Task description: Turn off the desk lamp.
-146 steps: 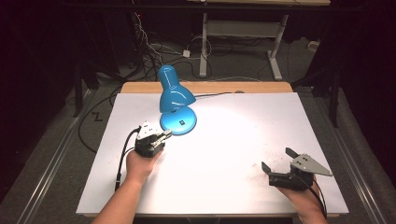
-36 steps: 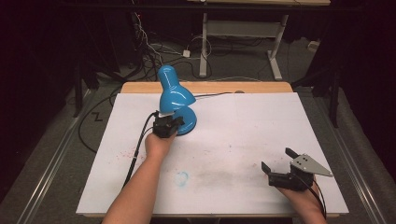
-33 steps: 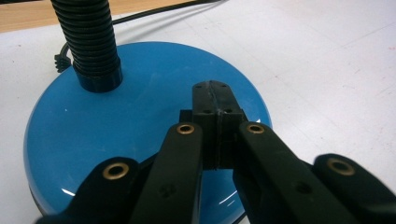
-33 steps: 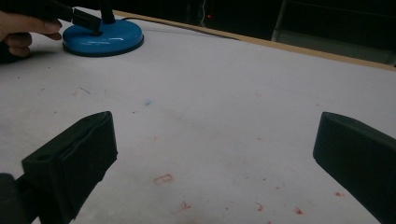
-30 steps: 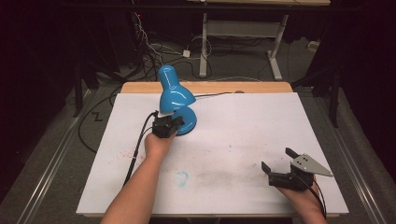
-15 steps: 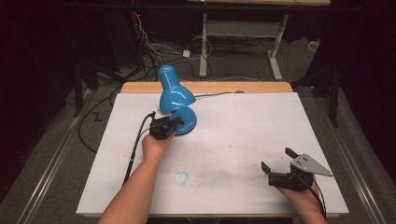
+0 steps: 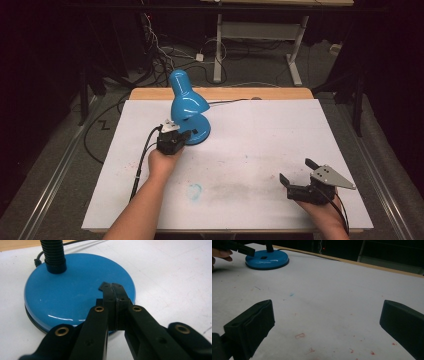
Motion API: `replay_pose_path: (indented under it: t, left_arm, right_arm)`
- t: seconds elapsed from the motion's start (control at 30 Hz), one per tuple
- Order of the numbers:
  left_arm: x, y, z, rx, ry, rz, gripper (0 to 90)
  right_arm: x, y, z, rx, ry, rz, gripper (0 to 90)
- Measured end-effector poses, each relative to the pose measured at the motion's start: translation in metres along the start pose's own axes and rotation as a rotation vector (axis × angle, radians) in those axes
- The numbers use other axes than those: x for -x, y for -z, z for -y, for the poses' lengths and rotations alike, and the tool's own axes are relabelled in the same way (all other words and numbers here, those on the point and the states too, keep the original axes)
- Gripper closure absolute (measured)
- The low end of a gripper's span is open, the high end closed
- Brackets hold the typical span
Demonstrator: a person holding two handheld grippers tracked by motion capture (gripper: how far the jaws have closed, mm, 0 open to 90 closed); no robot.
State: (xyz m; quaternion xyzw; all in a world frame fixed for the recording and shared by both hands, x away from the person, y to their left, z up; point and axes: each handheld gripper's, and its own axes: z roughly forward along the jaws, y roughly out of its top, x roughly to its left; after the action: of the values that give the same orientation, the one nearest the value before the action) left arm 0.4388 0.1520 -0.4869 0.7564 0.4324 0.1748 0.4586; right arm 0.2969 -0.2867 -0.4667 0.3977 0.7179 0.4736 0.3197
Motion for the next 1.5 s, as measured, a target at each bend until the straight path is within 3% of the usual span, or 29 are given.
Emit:
replay_pose_path:
  t: [0.5, 0.93, 1.1, 1.23, 1.37, 1.5]
  left_arm:
    - [0.016, 0.015, 0.011, -0.003, -0.005, 0.039, 88.2]
    - [0.031, 0.037, 0.029, -0.004, -0.05, 0.05, 87.9]
    - [0.039, 0.046, 0.035, -0.005, -0.071, 0.051, 75.2]
    - [0.046, 0.053, 0.039, -0.005, -0.078, 0.075, 56.4]
    - [0.049, 0.062, 0.043, -0.004, -0.067, 0.142, 39.2]
    - [0.053, 0.071, 0.048, 0.001, -0.055, 0.149, 19.8]
  right_arm:
    - [0.0, 0.001, 0.0, -0.001, 0.002, 0.003, 0.4]
    - [0.001, 0.002, 0.0, 0.002, -0.001, 0.005, 0.4]
    - [0.001, 0.002, 0.001, 0.001, -0.004, 0.005, 0.4]
    - [0.0, 0.001, 0.002, -0.005, -0.006, 0.003, 0.4]
    - [0.0, 0.001, 0.002, -0.004, -0.005, 0.002, 0.4]
    - [0.0, 0.0, 0.002, -0.005, -0.001, -0.001, 0.5]
